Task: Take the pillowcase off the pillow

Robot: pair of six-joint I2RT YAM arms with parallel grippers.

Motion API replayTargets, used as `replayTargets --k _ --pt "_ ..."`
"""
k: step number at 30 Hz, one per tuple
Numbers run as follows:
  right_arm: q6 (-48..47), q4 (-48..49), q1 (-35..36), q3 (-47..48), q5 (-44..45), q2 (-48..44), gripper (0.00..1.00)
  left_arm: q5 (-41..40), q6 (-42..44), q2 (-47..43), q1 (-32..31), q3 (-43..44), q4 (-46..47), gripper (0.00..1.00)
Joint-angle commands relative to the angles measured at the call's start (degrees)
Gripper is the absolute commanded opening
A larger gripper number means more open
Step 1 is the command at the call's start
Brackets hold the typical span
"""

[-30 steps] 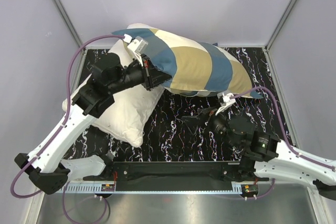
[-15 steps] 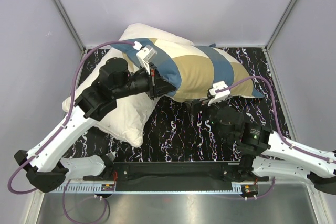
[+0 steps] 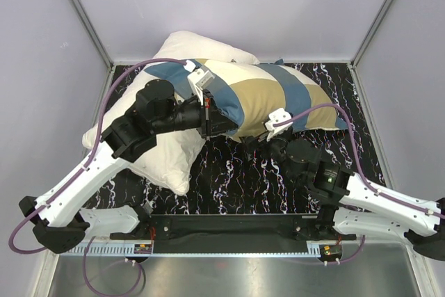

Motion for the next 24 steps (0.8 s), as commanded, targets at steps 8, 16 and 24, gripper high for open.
replayTargets --k 8,16,24 --pt "-5.1 14.0 -9.2 -2.9 -12.6 4.3 0.53 13.4 -3.8 -0.7 -3.2 3.2 7.4 0.00" --pt "-4.1 14.1 -10.0 -2.6 -0.4 4.3 0.00 0.1 1.9 -4.8 -3.2 -3.5 1.2 0.92" --pt "-0.3 3.4 -18.3 1.3 11.2 -2.7 0.00 -36.2 5.0 -19.4 -3.2 -13.3 -4.7 0.99"
